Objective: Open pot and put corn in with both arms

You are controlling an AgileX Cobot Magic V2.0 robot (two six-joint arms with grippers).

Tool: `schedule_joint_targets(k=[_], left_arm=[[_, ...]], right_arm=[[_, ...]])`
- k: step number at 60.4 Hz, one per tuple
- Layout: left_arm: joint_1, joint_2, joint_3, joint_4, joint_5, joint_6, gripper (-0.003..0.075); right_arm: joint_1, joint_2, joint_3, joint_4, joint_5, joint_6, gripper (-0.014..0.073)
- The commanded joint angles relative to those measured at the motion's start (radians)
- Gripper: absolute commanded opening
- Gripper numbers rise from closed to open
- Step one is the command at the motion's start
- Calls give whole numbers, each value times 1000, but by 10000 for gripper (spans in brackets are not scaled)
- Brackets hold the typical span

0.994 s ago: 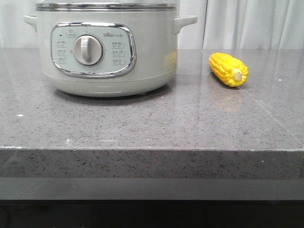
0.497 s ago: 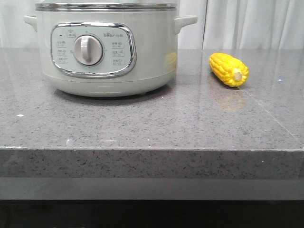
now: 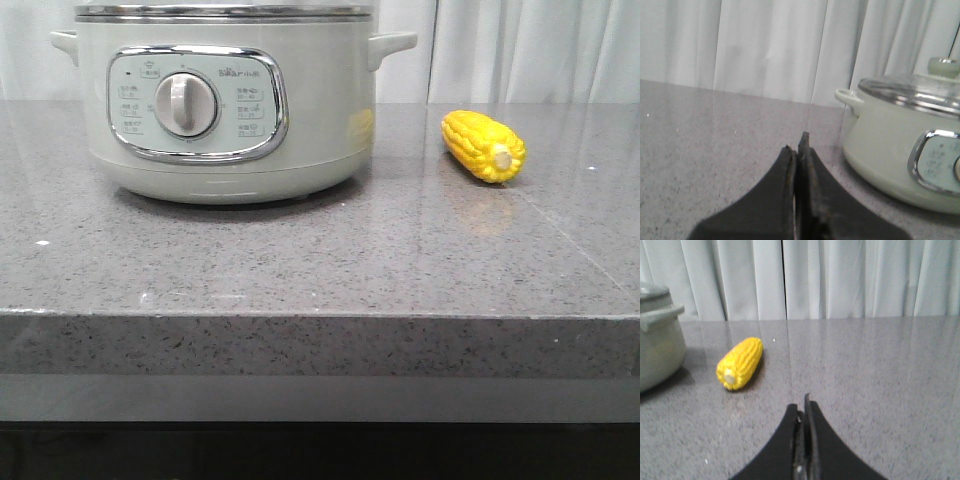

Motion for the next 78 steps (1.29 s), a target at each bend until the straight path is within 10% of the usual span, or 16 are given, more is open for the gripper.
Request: schedule_joint_targets(k=[1,30,66,78], left_arm=[[-7,16,-138,-3,16,-1,-20],[-7,360,-659,23,413,3,-20],[-7,491,-665,23,404,3,-20],[-7,499,-665,23,402,3,193]], right_arm=[[-2,1,-121,-12,5,-5,-120],[-2,366,-592,-12,370,-28,-120],[-2,517,-602,-12,377,-33,-113],[-2,517,-602,-12,377,-37,218]])
